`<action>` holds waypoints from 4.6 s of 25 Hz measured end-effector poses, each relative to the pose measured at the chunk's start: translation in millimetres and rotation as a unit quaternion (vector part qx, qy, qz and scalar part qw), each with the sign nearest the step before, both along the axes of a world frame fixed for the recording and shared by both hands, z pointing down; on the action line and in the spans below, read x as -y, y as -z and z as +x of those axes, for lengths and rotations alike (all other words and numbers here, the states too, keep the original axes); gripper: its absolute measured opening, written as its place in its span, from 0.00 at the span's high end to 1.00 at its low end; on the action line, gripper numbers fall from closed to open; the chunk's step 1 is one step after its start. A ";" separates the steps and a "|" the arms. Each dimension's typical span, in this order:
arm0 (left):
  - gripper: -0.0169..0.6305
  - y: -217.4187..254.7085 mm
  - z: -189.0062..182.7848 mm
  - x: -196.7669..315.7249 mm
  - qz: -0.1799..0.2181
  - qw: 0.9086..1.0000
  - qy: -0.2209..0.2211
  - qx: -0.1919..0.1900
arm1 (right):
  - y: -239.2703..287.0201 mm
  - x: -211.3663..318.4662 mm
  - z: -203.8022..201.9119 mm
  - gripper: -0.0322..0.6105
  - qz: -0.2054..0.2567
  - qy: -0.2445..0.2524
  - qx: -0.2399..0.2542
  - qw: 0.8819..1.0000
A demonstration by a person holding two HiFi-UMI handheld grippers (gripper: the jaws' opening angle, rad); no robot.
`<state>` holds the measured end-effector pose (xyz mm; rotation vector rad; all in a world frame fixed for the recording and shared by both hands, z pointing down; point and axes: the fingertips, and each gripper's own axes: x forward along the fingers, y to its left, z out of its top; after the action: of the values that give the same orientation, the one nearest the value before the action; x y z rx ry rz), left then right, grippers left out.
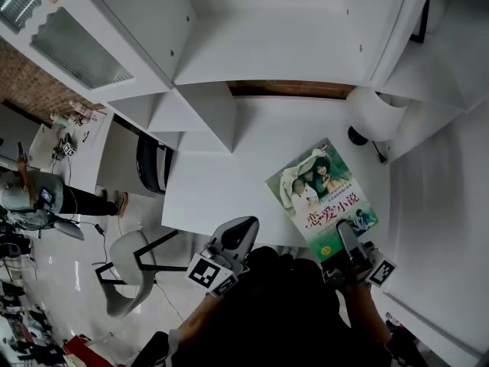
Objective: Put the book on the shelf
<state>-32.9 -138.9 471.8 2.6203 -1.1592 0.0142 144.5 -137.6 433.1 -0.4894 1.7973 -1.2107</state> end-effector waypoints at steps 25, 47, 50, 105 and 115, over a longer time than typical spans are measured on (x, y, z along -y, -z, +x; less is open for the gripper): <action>0.95 98.3 -22.8 89.1 0.092 0.995 0.020 0.025 | 98.2 99.9 -35.5 0.83 0.015 -0.033 0.015 0.999; 0.95 145.7 -10.8 129.6 0.129 0.991 -0.003 0.040 | 126.0 168.6 -49.2 0.83 -0.042 -0.073 -0.030 0.996; 0.95 145.6 -10.7 135.3 0.139 0.989 -0.004 0.043 | 121.1 176.7 -47.4 0.83 -0.054 -0.084 -0.033 0.994; 0.95 121.5 -5.2 143.9 0.099 0.995 -0.007 0.029 | 115.5 230.7 -67.4 0.82 -0.053 -0.106 -0.013 0.993; 0.95 121.6 -8.9 154.6 0.092 0.996 -0.001 0.024 | 116.9 244.1 -71.7 0.82 -0.061 -0.119 -0.017 0.991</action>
<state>-41.8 -293.5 350.3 2.7943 -1.2275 -0.0313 72.8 -381.7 316.2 -0.7760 1.6447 -1.1538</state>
